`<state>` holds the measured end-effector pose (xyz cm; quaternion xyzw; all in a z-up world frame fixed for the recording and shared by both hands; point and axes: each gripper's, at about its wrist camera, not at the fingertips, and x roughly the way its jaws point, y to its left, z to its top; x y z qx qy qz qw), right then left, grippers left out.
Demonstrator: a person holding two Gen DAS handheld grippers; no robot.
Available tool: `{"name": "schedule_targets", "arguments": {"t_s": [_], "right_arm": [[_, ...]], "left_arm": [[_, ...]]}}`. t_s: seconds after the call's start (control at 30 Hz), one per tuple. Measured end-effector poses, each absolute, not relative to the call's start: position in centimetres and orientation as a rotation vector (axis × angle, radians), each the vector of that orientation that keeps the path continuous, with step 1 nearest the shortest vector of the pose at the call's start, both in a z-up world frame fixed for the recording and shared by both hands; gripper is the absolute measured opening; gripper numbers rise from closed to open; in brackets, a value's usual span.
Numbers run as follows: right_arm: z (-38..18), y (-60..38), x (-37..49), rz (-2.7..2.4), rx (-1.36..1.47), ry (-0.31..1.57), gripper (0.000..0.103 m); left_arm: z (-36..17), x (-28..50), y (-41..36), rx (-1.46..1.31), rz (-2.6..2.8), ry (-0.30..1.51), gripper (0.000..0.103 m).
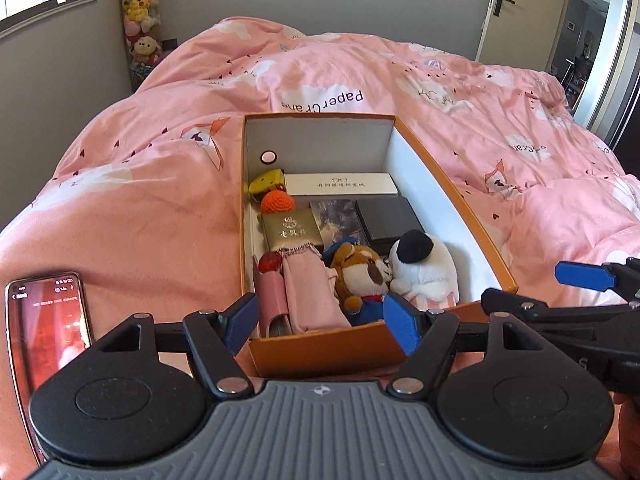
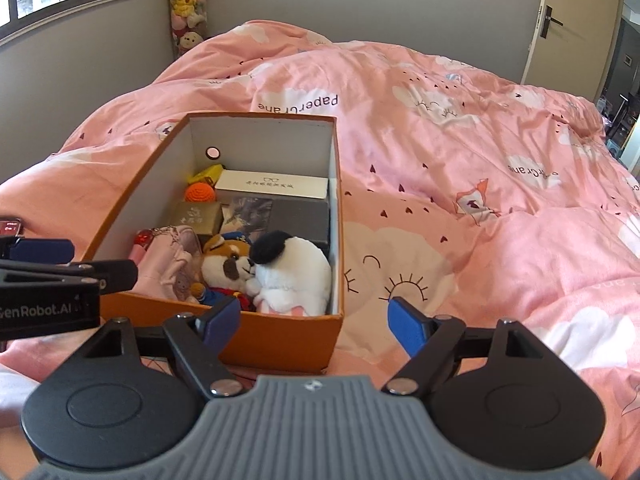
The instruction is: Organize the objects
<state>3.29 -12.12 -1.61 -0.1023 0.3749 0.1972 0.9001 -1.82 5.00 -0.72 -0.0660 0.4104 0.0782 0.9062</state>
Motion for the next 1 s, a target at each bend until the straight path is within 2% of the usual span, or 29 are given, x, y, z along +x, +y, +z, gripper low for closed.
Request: {"name": "schedule_targets", "arguments": {"t_s": [1.0], "right_arm": [[-2.15, -11.86, 4.36, 0.415, -0.208, 0.752, 0.082]], "left_arm": [[-1.34, -1.12, 4.62, -0.109, 0.143, 0.864, 0.083]]}}
